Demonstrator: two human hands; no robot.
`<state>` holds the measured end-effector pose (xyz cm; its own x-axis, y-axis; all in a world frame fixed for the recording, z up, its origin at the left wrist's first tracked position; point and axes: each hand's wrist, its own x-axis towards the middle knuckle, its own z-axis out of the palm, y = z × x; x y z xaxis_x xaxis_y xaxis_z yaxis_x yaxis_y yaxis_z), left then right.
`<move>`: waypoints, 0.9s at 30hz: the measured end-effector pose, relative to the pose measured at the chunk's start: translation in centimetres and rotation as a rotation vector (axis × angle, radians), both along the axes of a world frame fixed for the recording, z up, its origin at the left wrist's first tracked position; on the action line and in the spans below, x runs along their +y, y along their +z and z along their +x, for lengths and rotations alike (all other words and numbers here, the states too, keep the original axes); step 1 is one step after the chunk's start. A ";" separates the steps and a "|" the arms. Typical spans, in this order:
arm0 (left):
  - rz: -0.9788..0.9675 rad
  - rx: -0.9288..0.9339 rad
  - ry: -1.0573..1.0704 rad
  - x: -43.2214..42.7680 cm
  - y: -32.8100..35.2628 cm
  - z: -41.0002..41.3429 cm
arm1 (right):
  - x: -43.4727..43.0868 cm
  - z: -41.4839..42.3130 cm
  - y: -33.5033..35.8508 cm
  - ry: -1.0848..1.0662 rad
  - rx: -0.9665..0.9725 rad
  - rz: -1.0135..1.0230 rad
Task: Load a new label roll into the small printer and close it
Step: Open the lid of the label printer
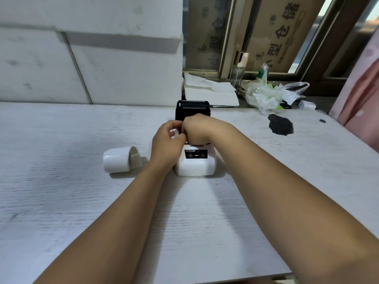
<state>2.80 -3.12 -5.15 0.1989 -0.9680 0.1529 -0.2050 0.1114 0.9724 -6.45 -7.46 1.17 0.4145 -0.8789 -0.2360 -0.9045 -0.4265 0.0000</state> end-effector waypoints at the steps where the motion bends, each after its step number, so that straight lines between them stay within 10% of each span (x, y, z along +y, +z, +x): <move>1: 0.001 0.006 0.001 0.1 0.1 0.0 | 0.0 -0.1 0.0 -0.001 -0.001 0.001; 27: 0.020 0.021 0.019 0.3 0.3 -0.7 | 1.2 -1.8 1.4 0.080 -0.040 0.074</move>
<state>2.07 -2.79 -4.81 0.2201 -0.9669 0.1294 -0.1860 0.0886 0.9785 -8.24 -6.28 2.52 0.4931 -0.8235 -0.2806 -0.8661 -0.4951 -0.0692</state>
